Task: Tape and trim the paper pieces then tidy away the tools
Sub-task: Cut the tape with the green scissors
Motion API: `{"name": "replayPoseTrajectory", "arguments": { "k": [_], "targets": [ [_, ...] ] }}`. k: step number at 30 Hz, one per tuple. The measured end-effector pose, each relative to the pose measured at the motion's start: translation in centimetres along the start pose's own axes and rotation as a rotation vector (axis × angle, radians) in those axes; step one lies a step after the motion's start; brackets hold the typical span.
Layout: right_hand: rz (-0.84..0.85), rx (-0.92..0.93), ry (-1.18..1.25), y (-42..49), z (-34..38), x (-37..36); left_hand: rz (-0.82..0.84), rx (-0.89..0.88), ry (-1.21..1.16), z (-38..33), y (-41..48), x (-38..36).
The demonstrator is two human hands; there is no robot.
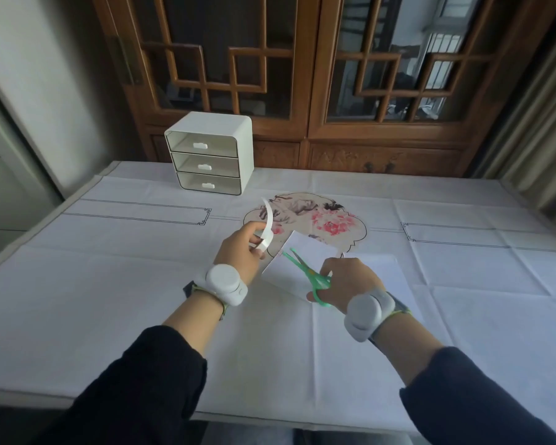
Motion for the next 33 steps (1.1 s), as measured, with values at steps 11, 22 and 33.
{"name": "replayPoseTrajectory", "arguments": {
  "k": [11, 22, 33],
  "targets": [
    [0.105, -0.033, 0.135, 2.1, 1.1, -2.3, 0.036, -0.008, 0.042, 2.3, -0.8, -1.3],
    [0.111, -0.028, 0.25, 1.7, 0.8, -2.6, 0.026, -0.046, 0.061, 3.1, -1.5, -1.9],
    [-0.197, -0.153, 0.817, 2.6, -2.2, 0.0, 0.067, -0.152, 0.136, -0.8, -1.7, -3.6]
  ]
}}
Point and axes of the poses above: each hand's wrist, its own y-axis towards the middle knuckle, its own x-axis out of the back of the hand, z = x × y, the point moved 2 cm from there along y, towards the middle knuckle, and after that the axes turned 9 degrees about -z, right-handed, at the moved point
